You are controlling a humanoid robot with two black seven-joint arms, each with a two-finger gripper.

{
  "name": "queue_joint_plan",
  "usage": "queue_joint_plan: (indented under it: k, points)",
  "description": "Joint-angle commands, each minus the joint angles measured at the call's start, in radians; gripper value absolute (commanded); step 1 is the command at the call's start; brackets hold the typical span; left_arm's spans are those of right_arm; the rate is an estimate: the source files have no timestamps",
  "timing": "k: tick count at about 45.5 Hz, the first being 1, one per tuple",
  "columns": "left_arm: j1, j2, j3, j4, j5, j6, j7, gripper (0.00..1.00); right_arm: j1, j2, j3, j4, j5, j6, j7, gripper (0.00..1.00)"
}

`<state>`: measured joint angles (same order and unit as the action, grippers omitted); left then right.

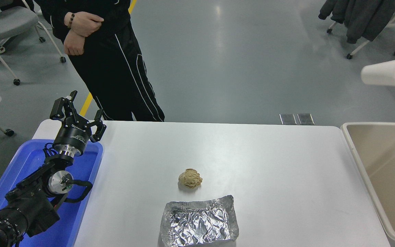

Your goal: Dispose of the paper cup in the dustbin

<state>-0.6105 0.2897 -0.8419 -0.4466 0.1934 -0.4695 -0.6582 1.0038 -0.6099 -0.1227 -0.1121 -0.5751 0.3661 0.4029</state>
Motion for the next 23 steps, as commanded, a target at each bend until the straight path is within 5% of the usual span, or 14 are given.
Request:
queue_joint_plan:
  k: [1, 11, 23]
  points:
    - [0.000, 0.000, 0.000, 0.000, 0.000, 0.000, 0.000, 1.00, -0.162, 0.002, 0.005, -0.086, 0.107, -0.113, -0.240, 0.00]
    - [0.000, 0.000, 0.000, 0.002, 0.000, 0.000, 0.000, 1.00, -0.198, 0.024, 0.009, -0.084, 0.190, -0.228, -0.441, 0.00]
    - [0.000, 0.000, 0.000, 0.000, 0.000, 0.000, 0.000, 1.00, -0.270, 0.145, 0.009, -0.081, 0.195, -0.294, -0.455, 0.00]
